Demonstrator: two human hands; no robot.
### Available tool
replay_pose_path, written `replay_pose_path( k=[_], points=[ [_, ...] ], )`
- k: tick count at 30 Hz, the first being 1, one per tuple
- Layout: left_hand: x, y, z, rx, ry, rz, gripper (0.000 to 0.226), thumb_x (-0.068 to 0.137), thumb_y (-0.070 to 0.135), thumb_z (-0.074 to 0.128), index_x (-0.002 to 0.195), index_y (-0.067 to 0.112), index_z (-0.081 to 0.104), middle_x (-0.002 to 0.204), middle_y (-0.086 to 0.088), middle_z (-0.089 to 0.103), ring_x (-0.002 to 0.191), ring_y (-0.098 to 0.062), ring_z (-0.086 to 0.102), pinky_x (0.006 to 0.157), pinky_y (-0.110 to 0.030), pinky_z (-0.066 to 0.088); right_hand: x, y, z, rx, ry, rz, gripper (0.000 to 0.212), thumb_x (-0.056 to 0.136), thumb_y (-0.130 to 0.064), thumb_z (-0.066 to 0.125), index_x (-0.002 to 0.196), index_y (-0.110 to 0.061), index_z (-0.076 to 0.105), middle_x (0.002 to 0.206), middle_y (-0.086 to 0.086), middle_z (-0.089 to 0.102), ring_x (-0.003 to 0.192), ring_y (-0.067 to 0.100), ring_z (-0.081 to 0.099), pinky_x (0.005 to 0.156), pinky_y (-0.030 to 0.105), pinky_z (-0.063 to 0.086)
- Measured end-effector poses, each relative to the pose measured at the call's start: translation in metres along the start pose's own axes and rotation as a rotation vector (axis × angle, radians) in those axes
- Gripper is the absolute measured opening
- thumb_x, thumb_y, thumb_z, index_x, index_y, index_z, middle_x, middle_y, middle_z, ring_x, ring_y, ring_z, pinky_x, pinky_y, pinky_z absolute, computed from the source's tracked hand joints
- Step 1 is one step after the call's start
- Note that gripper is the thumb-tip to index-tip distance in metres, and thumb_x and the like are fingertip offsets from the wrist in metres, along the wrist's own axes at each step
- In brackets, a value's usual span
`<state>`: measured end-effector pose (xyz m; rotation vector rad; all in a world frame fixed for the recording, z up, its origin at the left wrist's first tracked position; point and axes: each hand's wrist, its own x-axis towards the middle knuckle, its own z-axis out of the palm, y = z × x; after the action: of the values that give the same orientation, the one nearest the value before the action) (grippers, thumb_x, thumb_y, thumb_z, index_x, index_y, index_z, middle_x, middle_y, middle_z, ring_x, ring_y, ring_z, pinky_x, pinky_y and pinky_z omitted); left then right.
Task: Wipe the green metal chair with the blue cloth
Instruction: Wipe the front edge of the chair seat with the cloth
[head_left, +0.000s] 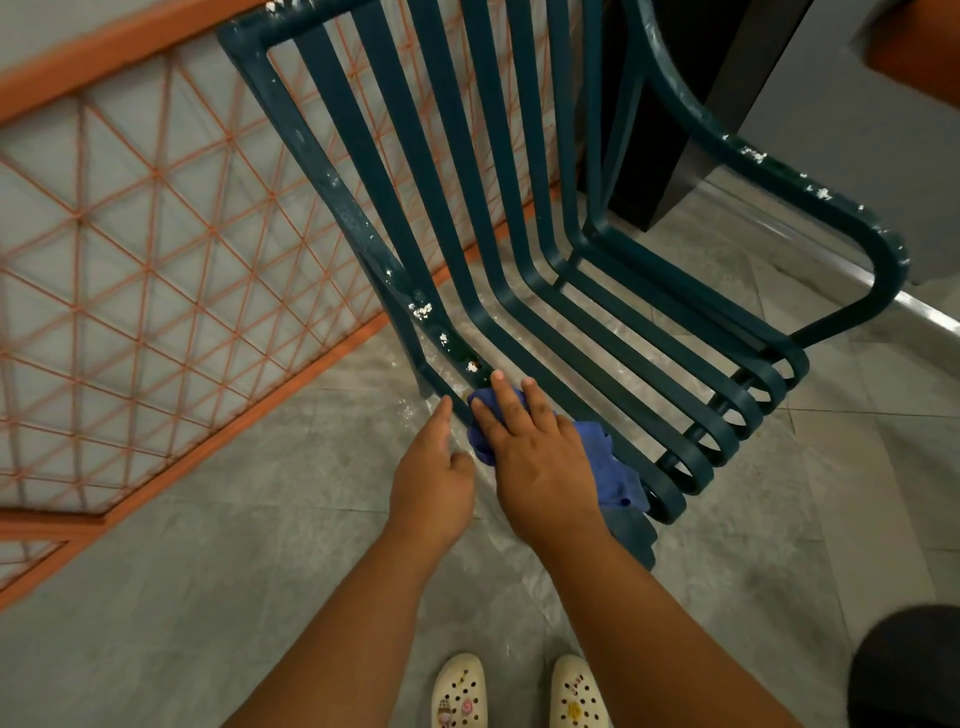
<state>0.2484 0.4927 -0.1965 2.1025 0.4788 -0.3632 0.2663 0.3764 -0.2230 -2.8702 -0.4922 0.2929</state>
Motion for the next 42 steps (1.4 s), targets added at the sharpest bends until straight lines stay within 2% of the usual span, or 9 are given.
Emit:
replay_pose_path(
  k=[4, 9, 13, 17, 22, 27, 34, 37, 42],
  points=[
    [-0.002, -0.004, -0.001, -0.019, 0.009, -0.031, 0.059, 0.098, 0.012, 0.042, 0.148, 0.035, 0.021, 0.154, 0.004, 0.03, 0.138, -0.014, 0.034, 0.094, -0.017, 0.028, -0.006, 0.006, -0.007, -0.05, -0.101, -0.053, 0.066, 0.098, -0.019, 0.032, 0.151, -0.028, -0.006, 0.157, -0.004, -0.022, 0.145, 0.026, -0.014, 0.116, 0.042, 0.011],
    [-0.008, -0.004, -0.004, -0.035, -0.003, -0.044, 0.059, 0.098, 0.011, 0.041, 0.148, 0.035, 0.022, 0.153, 0.004, 0.031, 0.115, 0.003, 0.043, 0.064, 0.006, 0.031, 0.005, 0.004, -0.011, 0.119, -0.064, 0.124, 0.071, 0.098, -0.023, 0.045, 0.151, -0.028, -0.001, 0.16, 0.004, -0.007, 0.143, 0.028, 0.019, 0.112, 0.034, 0.026],
    [-0.012, -0.002, -0.004, -0.032, -0.013, -0.027, 0.058, 0.098, 0.01, 0.041, 0.148, 0.034, 0.023, 0.154, 0.004, 0.03, 0.136, -0.011, 0.036, 0.095, -0.012, 0.028, 0.004, 0.005, -0.012, 0.061, -0.042, 0.049, 0.077, 0.096, -0.017, 0.046, 0.151, -0.028, -0.008, 0.159, 0.001, -0.013, 0.145, 0.028, 0.011, 0.113, 0.037, 0.028],
    [-0.012, -0.001, -0.003, -0.038, -0.031, -0.018, 0.059, 0.098, 0.01, 0.041, 0.148, 0.034, 0.022, 0.154, 0.003, 0.029, 0.139, -0.014, 0.033, 0.098, -0.018, 0.029, -0.025, 0.015, -0.011, -0.073, -0.138, -0.072, 0.079, 0.096, -0.011, 0.042, 0.147, -0.031, -0.015, 0.157, -0.004, -0.021, 0.146, 0.029, -0.006, 0.115, 0.04, 0.02],
    [-0.012, -0.008, -0.003, -0.034, -0.033, -0.04, 0.058, 0.098, 0.012, 0.041, 0.148, 0.036, 0.023, 0.153, 0.004, 0.031, 0.138, -0.014, 0.035, 0.093, -0.016, 0.03, -0.014, 0.015, -0.006, 0.015, -0.015, 0.186, 0.068, 0.097, -0.026, 0.047, 0.151, -0.015, 0.006, 0.154, 0.013, 0.025, 0.121, 0.026, 0.05, 0.094, 0.031, 0.046],
    [-0.012, -0.01, -0.003, -0.022, -0.027, -0.039, 0.057, 0.098, 0.014, 0.042, 0.148, 0.036, 0.023, 0.153, 0.005, 0.031, 0.138, -0.014, 0.034, 0.093, -0.016, 0.029, 0.004, -0.002, -0.008, -0.162, 0.06, 0.252, 0.037, 0.097, -0.024, 0.043, 0.127, -0.004, 0.035, 0.113, 0.012, 0.056, 0.093, 0.024, 0.06, 0.071, 0.031, 0.05],
    [-0.014, -0.011, 0.006, -0.025, -0.039, -0.043, 0.058, 0.097, 0.015, 0.044, 0.148, 0.035, 0.024, 0.153, 0.003, 0.033, 0.136, -0.016, 0.037, 0.096, -0.02, 0.031, 0.02, 0.046, -0.026, 0.814, -0.264, 0.399, 0.034, 0.096, -0.048, 0.04, 0.114, -0.024, 0.056, 0.103, 0.005, 0.061, 0.097, 0.021, 0.059, 0.091, 0.039, 0.048],
    [-0.015, -0.01, 0.008, -0.048, -0.046, -0.046, 0.058, 0.097, 0.015, 0.045, 0.147, 0.036, 0.026, 0.152, 0.004, 0.034, 0.136, -0.015, 0.038, 0.097, -0.021, 0.031, 0.018, 0.052, -0.044, 1.223, -0.502, 0.626, 0.028, 0.096, -0.04, 0.044, 0.094, -0.017, 0.059, 0.081, 0.013, 0.059, 0.074, 0.022, 0.057, 0.074, 0.03, 0.049],
    [-0.016, -0.009, 0.009, -0.048, -0.043, -0.052, 0.057, 0.097, 0.015, 0.046, 0.146, 0.036, 0.027, 0.151, 0.001, 0.036, 0.136, -0.017, 0.038, 0.099, -0.023, 0.034, 0.035, 0.044, -0.041, 1.071, -0.299, 0.452, 0.015, 0.096, -0.028, 0.049, 0.106, -0.022, 0.058, 0.1, 0.007, 0.066, 0.089, 0.022, 0.063, 0.085, 0.04, 0.052]
  ],
)
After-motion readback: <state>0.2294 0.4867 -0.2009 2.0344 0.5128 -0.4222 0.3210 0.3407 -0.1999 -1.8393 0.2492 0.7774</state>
